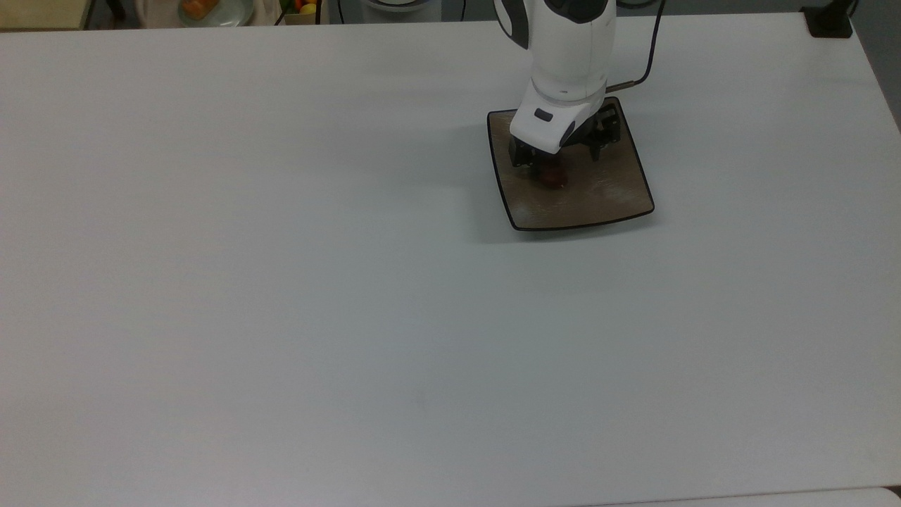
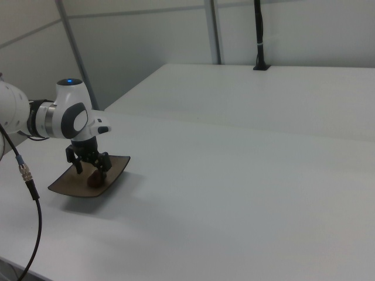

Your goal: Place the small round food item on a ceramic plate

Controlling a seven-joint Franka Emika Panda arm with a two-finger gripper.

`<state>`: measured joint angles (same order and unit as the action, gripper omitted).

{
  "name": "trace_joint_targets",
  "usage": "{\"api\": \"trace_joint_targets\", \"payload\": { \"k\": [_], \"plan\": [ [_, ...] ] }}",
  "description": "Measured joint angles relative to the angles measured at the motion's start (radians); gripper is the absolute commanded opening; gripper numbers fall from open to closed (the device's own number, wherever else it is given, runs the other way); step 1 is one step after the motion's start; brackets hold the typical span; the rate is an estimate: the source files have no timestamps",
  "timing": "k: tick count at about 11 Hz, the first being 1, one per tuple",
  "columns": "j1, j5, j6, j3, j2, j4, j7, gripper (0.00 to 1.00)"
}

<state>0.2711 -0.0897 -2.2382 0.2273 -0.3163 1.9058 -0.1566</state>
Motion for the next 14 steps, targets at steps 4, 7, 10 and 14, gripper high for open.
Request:
{"api": "trace_joint_targets", "payload": {
  "k": [4, 7, 10, 14],
  "plan": [
    [-0.013, 0.001, 0.072, -0.003, 0.044, -0.08, -0.027, 1.0],
    [-0.055, 0.001, 0.251, -0.023, 0.185, -0.139, -0.029, 1.0],
    [-0.066, 0.001, 0.451, -0.12, 0.327, -0.166, -0.031, 1.0],
    [-0.072, 0.001, 0.558, -0.227, 0.355, -0.212, -0.003, 1.0]
  ]
}}
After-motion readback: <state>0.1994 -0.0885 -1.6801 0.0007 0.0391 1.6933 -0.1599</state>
